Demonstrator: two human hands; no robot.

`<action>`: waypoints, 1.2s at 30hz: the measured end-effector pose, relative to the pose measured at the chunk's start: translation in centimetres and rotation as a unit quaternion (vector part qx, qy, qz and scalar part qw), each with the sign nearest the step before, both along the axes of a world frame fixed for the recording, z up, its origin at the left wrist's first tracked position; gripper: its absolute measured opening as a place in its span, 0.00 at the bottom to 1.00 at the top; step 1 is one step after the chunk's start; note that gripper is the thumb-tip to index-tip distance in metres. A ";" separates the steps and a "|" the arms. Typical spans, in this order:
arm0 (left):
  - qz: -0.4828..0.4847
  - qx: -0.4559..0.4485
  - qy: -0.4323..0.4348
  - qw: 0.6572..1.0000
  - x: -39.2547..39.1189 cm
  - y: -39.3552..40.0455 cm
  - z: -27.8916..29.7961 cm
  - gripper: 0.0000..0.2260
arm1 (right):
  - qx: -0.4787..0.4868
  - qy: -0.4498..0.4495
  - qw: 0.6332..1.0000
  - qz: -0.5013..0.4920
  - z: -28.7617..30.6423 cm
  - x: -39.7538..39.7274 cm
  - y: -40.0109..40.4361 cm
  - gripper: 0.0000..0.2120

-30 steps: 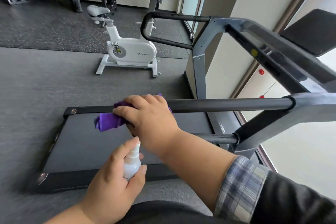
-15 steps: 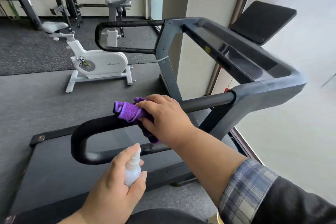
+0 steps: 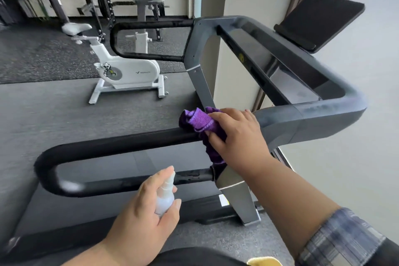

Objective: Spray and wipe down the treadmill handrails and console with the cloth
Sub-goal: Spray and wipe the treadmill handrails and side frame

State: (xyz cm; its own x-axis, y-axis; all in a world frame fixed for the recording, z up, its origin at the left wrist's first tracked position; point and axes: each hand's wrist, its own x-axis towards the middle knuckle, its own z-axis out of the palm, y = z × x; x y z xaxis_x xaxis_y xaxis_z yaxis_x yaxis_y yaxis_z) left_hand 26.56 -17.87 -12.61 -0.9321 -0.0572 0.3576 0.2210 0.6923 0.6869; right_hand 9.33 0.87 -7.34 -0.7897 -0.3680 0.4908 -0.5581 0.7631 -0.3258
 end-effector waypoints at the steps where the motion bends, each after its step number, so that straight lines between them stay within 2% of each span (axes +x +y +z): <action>1: 0.011 0.001 0.001 1.000 -0.1 0.3 -0.1 0.38 | 0.008 0.000 1.000 0.001 0.0 -0.1 -0.2 0.20; 6: 0.070 0.018 -0.021 0.997 0.6 1.2 -0.7 0.35 | 0.059 0.011 0.997 0.044 0.4 0.1 -2.8 0.21; 9: 0.100 0.025 -0.032 0.994 1.4 1.1 -0.4 0.28 | 0.101 0.015 0.990 0.093 0.5 1.0 -6.1 0.22; 17: 0.168 0.030 -0.039 0.985 5.0 -2.9 -1.1 0.31 | 0.169 0.032 0.972 0.158 0.8 3.6 -14.7 0.21; 27: 0.183 0.046 -0.012 0.982 9.7 -11.2 -1.5 0.31 | 0.222 0.068 0.955 0.187 0.7 8.4 -26.8 0.19; 32: 0.171 0.059 -0.014 0.983 12.0 -15.3 -2.5 0.30 | 0.298 0.097 0.923 0.224 0.2 11.2 -32.2 0.12; 36: 0.153 0.052 0.003 0.987 13.2 -17.9 -2.9 0.30 | 0.379 0.113 0.881 0.259 -1.1 12.8 -35.8 0.12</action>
